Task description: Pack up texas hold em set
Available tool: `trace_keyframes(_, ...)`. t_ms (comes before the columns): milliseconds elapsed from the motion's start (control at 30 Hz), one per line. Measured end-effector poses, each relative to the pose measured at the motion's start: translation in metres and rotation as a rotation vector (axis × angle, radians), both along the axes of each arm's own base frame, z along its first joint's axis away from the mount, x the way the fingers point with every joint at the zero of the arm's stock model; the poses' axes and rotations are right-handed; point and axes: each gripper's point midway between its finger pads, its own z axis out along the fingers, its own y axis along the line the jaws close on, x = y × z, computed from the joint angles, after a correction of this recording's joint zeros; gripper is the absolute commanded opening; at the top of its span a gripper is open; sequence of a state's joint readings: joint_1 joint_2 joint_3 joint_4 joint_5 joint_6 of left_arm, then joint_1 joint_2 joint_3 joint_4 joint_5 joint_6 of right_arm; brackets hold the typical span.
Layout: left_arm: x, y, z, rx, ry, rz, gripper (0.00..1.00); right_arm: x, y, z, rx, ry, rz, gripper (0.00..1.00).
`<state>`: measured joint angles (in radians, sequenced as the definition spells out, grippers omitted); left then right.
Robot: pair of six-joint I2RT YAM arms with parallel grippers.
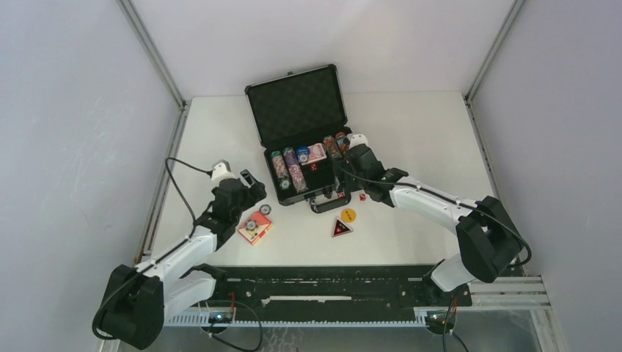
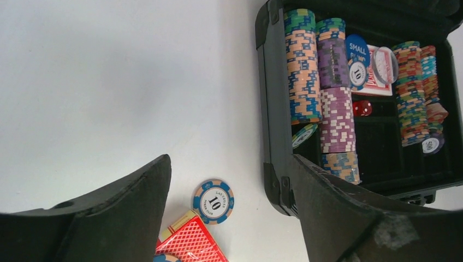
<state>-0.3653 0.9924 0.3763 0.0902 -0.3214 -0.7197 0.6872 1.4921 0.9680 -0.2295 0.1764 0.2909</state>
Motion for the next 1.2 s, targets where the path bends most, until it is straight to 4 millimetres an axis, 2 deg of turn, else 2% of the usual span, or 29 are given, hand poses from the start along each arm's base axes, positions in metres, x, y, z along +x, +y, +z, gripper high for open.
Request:
trace_keyframes(100,0.001,-0.002,-0.006,0.011,0.018,-0.012,0.69,0.003,-0.012,-0.005,-0.007,0.012,-0.037,0.69)
trace_keyframes(200,0.004,-0.003,-0.003,0.014,0.012,-0.018,0.59,0.009,-0.032,-0.008,-0.003,0.021,-0.096,0.57)
trace_keyframes(300,0.007,-0.004,0.002,0.010,-0.008,-0.020,0.58,0.015,-0.057,-0.011,0.000,0.030,-0.173,0.52)
trace_keyframes(400,0.010,-0.005,0.006,0.004,-0.027,-0.020,0.61,0.016,-0.072,-0.019,-0.010,0.046,-0.221,0.49)
trace_keyframes(767,0.013,-0.006,0.002,0.005,-0.024,-0.021,0.64,-0.001,-0.069,-0.064,-0.053,0.164,-0.209,0.48)
trace_keyframes(1200,0.013,-0.009,0.003,-0.002,-0.024,-0.031,0.65,-0.011,-0.059,-0.087,-0.103,0.202,-0.195,0.49)
